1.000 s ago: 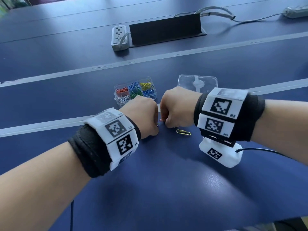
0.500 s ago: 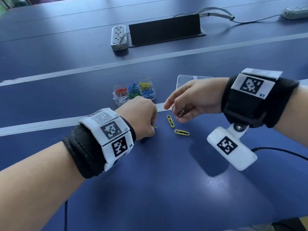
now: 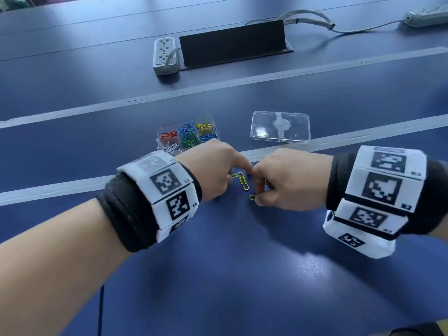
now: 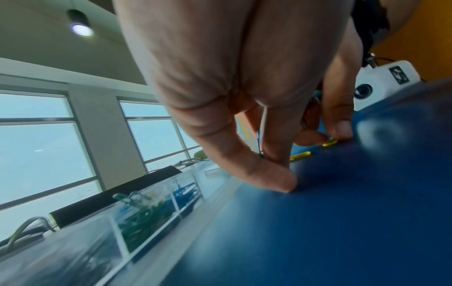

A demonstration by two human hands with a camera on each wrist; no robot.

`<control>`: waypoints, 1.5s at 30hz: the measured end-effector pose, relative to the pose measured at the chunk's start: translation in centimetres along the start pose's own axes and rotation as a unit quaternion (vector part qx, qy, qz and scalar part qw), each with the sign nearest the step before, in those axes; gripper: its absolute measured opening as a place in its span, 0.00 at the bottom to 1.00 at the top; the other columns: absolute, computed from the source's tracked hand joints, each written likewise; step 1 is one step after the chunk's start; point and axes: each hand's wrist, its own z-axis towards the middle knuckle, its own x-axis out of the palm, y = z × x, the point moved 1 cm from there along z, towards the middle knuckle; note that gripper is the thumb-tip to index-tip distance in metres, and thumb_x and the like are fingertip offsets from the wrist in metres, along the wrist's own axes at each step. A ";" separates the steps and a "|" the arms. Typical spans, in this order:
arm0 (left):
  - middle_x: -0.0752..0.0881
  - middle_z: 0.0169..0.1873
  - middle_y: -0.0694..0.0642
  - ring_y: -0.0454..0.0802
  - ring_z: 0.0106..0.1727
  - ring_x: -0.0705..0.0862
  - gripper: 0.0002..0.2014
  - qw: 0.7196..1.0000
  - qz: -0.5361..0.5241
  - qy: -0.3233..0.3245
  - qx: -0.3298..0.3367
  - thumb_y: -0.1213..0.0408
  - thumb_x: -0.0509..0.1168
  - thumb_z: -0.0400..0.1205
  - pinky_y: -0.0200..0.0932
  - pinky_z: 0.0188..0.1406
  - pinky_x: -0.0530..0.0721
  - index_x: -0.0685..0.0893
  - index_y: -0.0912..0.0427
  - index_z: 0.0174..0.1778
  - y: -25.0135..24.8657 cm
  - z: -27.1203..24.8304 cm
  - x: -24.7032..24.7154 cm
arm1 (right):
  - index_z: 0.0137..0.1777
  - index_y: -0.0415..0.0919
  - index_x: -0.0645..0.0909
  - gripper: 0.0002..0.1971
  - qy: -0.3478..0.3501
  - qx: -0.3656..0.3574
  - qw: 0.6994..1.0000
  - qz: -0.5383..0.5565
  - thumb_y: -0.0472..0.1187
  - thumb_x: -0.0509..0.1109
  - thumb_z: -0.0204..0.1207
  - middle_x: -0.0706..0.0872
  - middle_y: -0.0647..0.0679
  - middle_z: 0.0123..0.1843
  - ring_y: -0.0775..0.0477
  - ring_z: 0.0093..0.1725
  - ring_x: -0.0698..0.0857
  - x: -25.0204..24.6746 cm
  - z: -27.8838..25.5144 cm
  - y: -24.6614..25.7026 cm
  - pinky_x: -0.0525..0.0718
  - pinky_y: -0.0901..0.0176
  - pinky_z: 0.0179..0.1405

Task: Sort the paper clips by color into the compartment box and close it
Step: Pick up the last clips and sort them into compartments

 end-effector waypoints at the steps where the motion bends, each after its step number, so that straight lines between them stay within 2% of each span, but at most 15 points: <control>1: 0.80 0.44 0.51 0.51 0.49 0.79 0.23 1.000 0.014 0.008 0.006 0.68 0.62 0.78 0.44 0.53 0.79 0.81 0.39 0.66 -0.1 0.3 0.0 | 0.46 0.42 0.84 0.11 0.004 -0.002 1.000 0.001 0.48 0.65 0.75 0.81 0.50 0.35 0.44 0.42 0.79 0.0 0.0 -0.1 0.73 0.60 0.38; 5: 0.77 0.44 0.49 0.51 0.51 0.78 0.10 0.997 0.064 0.015 0.026 0.67 0.64 0.78 0.45 0.52 0.79 0.82 0.49 0.52 -0.5 1.0 0.2 | 0.46 0.38 0.83 0.15 0.024 -0.008 1.000 -0.002 0.49 0.62 0.76 0.86 0.43 0.45 0.41 0.45 0.81 0.4 0.0 -0.1 0.77 0.57 0.40; 12: 0.78 0.56 0.56 0.56 0.58 0.80 0.08 0.984 0.162 0.068 0.034 0.69 0.61 0.79 0.48 0.54 0.79 0.69 0.53 0.48 -1.0 1.1 0.9 | 0.42 0.36 0.80 0.15 0.051 0.006 0.999 0.019 0.48 0.59 0.75 0.80 0.44 0.35 0.43 0.39 0.76 0.1 -0.3 0.3 0.71 0.57 0.30; 15: 0.77 0.55 0.54 0.54 0.57 0.80 0.09 0.983 0.160 0.075 0.041 0.69 0.61 0.78 0.45 0.54 0.78 0.67 0.53 0.48 -0.8 0.9 1.1 | 0.33 0.45 0.73 0.12 0.058 0.059 0.991 0.102 0.48 0.58 0.75 0.75 0.50 0.30 0.49 0.32 0.73 -0.7 0.0 -0.1 0.67 0.63 0.26; 17: 0.77 0.53 0.54 0.55 0.56 0.80 0.09 0.986 0.147 0.074 0.038 0.70 0.60 0.77 0.48 0.55 0.79 0.69 0.54 0.49 -0.8 0.6 1.1 | 0.29 0.44 0.68 0.12 0.077 0.100 0.969 0.214 0.43 0.59 0.75 0.73 0.48 0.29 0.48 0.28 0.70 -1.0 0.5 -0.7 0.66 0.62 0.24; 20: 0.77 0.51 0.54 0.55 0.50 0.80 0.07 0.989 0.128 0.066 0.032 0.71 0.58 0.76 0.50 0.52 0.80 0.69 0.55 0.45 -0.9 0.1 1.0 | 0.28 0.41 0.62 0.10 0.096 0.133 0.901 0.402 0.30 0.53 0.69 0.66 0.44 0.26 0.49 0.23 0.61 -0.8 1.0 -1.9 0.57 0.66 0.20; 24: 0.76 0.48 0.53 0.50 0.41 0.74 0.08 0.994 0.091 0.051 0.034 0.73 0.57 0.76 0.45 0.45 0.77 0.71 0.55 0.45 -0.8 -0.2 1.1 | 0.30 0.42 0.61 0.08 0.083 0.131 0.832 0.532 0.28 0.49 0.63 0.65 0.45 0.27 0.51 0.23 0.60 -1.0 1.3 -2.8 0.54 0.69 0.18; 28: 0.75 0.42 0.48 0.50 0.43 0.74 0.12 0.999 -0.009 0.031 0.004 0.76 0.56 0.74 0.45 0.45 0.77 0.69 0.53 0.44 0.0 0.0 1.1 | 0.30 0.43 0.61 0.11 0.056 0.113 0.800 0.586 0.25 0.45 0.60 0.67 0.44 0.25 0.50 0.23 0.60 -1.6 1.7 -2.9 0.53 0.66 0.19; 31: 0.74 0.35 0.45 0.51 0.37 0.75 0.15 0.988 -0.152 -0.035 -0.025 0.78 0.54 0.76 0.42 0.36 0.77 0.70 0.51 0.45 0.5 -0.4 0.8 | 0.31 0.43 0.62 0.14 0.022 0.105 0.790 0.604 0.23 0.43 0.60 0.68 0.43 0.25 0.49 0.24 0.60 -2.7 1.9 -2.9 0.53 0.66 0.19; 32: 0.75 0.34 0.46 0.52 0.34 0.76 0.15 0.970 -0.232 -0.059 -0.043 0.78 0.54 0.78 0.43 0.33 0.79 0.72 0.50 0.46 0.6 -0.6 0.7 | 0.32 0.43 0.63 0.14 0.010 0.100 0.791 0.603 0.23 0.43 0.60 0.68 0.43 0.24 0.49 0.24 0.60 -3.1 2.0 -2.9 0.53 0.66 0.19; 34: 0.75 0.33 0.52 0.53 0.29 0.78 0.16 0.900 -0.418 -0.099 -0.073 0.78 0.54 0.83 0.45 0.30 0.83 0.77 0.51 0.50 0.6 -1.1 0.2 | 0.32 0.42 0.64 0.15 -0.008 0.087 0.800 0.594 0.23 0.43 0.60 0.69 0.43 0.22 0.48 0.23 0.60 -4.2 2.0 -2.8 0.52 0.66 0.20; 38: 0.74 0.30 0.59 0.49 0.24 0.78 0.13 0.667 -0.730 -0.111 -0.096 0.79 0.52 0.84 0.40 0.22 0.83 0.82 0.66 0.46 -0.3 -1.7 -1.1 | 0.32 0.41 0.65 0.12 -0.025 0.056 0.841 0.538 0.25 0.46 0.61 0.71 0.46 0.21 0.50 0.22 0.62 -6.5 2.2 -1.2 0.53 0.66 0.20; 41: 0.76 0.29 0.61 0.53 0.26 0.76 0.10 0.503 -0.850 -0.113 -0.108 0.74 0.52 0.81 0.39 0.21 0.82 0.78 0.66 0.39 -0.5 -1.8 -2.0 | 0.29 0.44 0.69 0.05 -0.037 0.041 0.900 0.433 0.35 0.55 0.62 0.71 0.49 0.20 0.50 0.23 0.64 -8.0 2.4 0.9 0.60 0.65 0.19; 43: 0.77 0.29 0.61 0.54 0.28 0.77 0.09 0.430 -0.889 -0.117 -0.103 0.69 0.54 0.81 0.41 0.26 0.86 0.77 0.67 0.38 -0.6 -1.9 -1.9 | 0.30 0.45 0.73 0.09 -0.051 0.030 0.934 0.353 0.34 0.56 0.69 0.74 0.52 0.22 0.49 0.25 0.69 -8.4 2.7 1.9 0.66 0.62 0.22; 45: 0.80 0.34 0.63 0.55 0.33 0.81 0.11 0.389 -0.909 -0.119 -0.087 0.67 0.54 0.81 0.47 0.36 0.88 0.79 0.68 0.41 -0.8 -1.7 -1.2 | 0.35 0.45 0.77 0.10 -0.046 0.022 0.952 0.301 0.34 0.57 0.72 0.77 0.53 0.26 0.51 0.28 0.74 -8.5 2.9 2.9 0.74 0.60 0.27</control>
